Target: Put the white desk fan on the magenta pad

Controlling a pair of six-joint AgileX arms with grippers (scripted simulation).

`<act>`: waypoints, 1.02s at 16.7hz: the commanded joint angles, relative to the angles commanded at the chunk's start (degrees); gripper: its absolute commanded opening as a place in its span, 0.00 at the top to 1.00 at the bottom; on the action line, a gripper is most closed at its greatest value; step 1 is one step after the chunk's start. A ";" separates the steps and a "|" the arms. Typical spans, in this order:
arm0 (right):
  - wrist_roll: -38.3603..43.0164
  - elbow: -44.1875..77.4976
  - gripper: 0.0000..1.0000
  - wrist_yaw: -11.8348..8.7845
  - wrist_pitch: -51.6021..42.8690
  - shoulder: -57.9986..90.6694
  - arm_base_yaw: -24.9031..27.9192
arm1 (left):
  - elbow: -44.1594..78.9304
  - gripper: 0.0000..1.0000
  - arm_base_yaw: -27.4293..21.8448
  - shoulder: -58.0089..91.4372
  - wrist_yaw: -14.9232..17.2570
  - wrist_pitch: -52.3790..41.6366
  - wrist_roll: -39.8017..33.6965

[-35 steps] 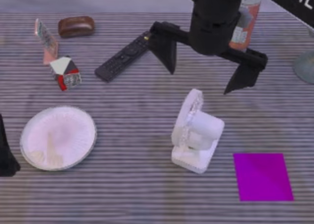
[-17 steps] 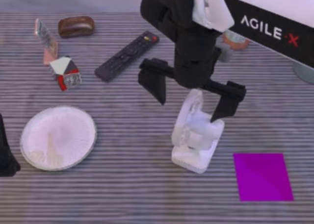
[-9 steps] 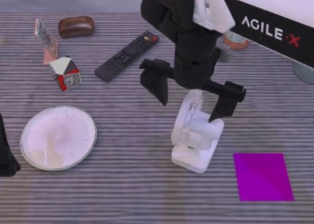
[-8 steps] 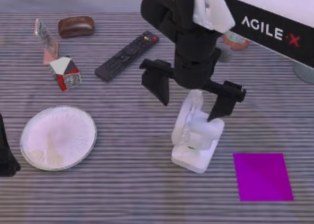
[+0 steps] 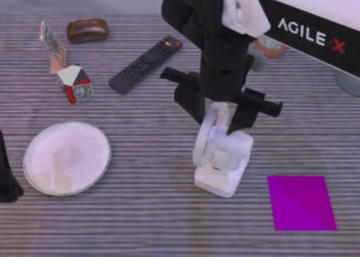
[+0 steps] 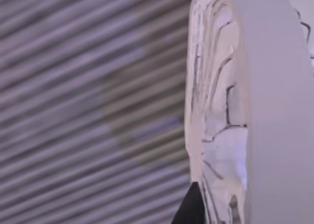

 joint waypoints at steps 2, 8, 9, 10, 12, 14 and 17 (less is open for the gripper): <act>0.00 0.00 1.00 0.00 0.00 0.00 0.00 | 0.00 0.00 0.00 0.00 0.00 0.00 0.00; 0.00 0.00 1.00 0.00 0.00 0.00 0.00 | 0.00 0.00 0.00 0.00 0.00 0.00 0.00; 0.00 0.00 1.00 0.00 0.00 0.00 0.00 | 0.00 0.00 0.00 0.00 0.00 0.00 0.00; 0.08 -0.03 1.00 -0.02 0.00 -0.45 -0.14 | 0.00 0.00 0.00 0.00 0.00 0.00 0.00; 0.11 0.96 1.00 -0.01 -0.97 -0.18 -0.05 | 0.00 0.00 0.00 0.00 0.00 0.00 0.00; 0.24 4.37 1.00 0.00 -3.94 0.41 0.01 | 0.00 0.00 0.00 0.00 0.00 0.00 0.00; 0.19 11.67 1.00 0.00 -9.58 1.34 0.22 | 0.00 0.00 0.00 0.00 0.00 0.00 0.00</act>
